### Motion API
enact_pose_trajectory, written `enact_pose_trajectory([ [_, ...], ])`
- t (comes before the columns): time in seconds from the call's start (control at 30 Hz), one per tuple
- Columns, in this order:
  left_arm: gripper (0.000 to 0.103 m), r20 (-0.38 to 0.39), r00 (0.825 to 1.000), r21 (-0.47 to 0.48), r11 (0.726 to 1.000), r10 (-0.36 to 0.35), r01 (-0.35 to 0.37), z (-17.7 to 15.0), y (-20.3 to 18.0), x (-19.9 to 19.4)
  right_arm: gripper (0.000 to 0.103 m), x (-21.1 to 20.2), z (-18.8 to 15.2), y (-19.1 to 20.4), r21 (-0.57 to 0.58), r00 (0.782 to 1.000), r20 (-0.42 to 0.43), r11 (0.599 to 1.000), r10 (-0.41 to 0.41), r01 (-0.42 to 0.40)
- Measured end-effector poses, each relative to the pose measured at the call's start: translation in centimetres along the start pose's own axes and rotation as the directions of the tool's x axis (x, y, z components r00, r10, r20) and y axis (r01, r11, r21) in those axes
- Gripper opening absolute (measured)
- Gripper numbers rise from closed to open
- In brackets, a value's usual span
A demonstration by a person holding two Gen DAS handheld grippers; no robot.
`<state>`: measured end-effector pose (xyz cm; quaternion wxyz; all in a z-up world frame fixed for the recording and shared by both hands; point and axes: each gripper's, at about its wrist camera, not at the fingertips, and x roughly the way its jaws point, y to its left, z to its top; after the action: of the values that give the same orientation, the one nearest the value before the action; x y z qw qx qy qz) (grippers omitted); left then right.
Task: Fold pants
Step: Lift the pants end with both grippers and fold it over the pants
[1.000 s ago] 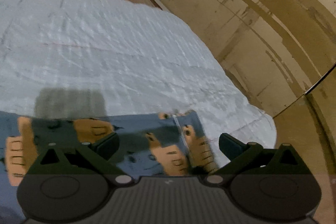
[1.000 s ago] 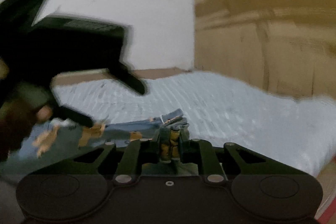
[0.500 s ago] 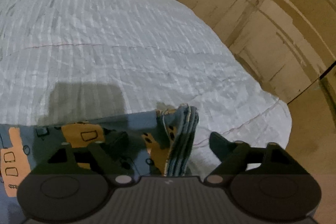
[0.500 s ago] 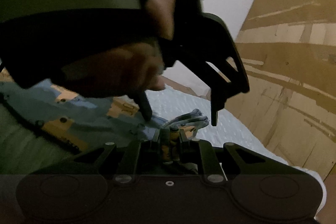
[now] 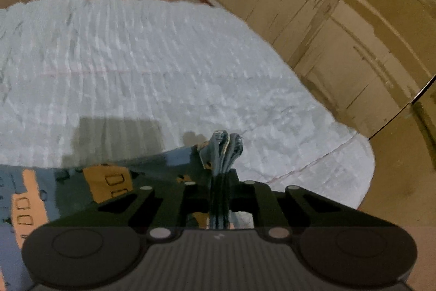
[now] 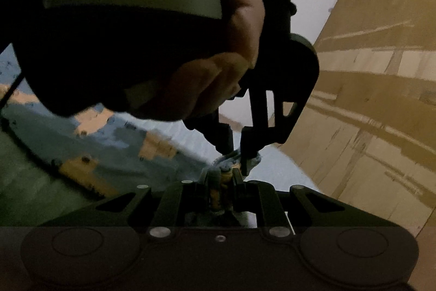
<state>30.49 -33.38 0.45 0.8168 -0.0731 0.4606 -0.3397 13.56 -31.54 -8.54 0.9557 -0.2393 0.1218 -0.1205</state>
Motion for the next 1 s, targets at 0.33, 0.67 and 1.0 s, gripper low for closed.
enact_pose_trajectory([
  [0.33,0.011,0.110,0.993,-0.009,0.999,0.043,-0.042,0.2,1.9,-8.6,0.016,-3.6,4.6,-0.2,0.045,0.995,0.090,0.998,0.049,-0.053],
  [0.67,0.011,0.156,0.976,-0.078,0.986,0.155,-0.145,-2.3,7.7,-14.0,0.016,-5.3,8.4,3.1,0.044,0.968,0.133,0.974,0.214,-0.221],
  [1.0,0.011,0.121,0.963,-0.157,0.962,0.241,-0.222,-5.4,13.9,-13.1,0.016,-4.7,8.1,8.0,0.048,0.933,0.087,0.934,0.350,-0.355],
])
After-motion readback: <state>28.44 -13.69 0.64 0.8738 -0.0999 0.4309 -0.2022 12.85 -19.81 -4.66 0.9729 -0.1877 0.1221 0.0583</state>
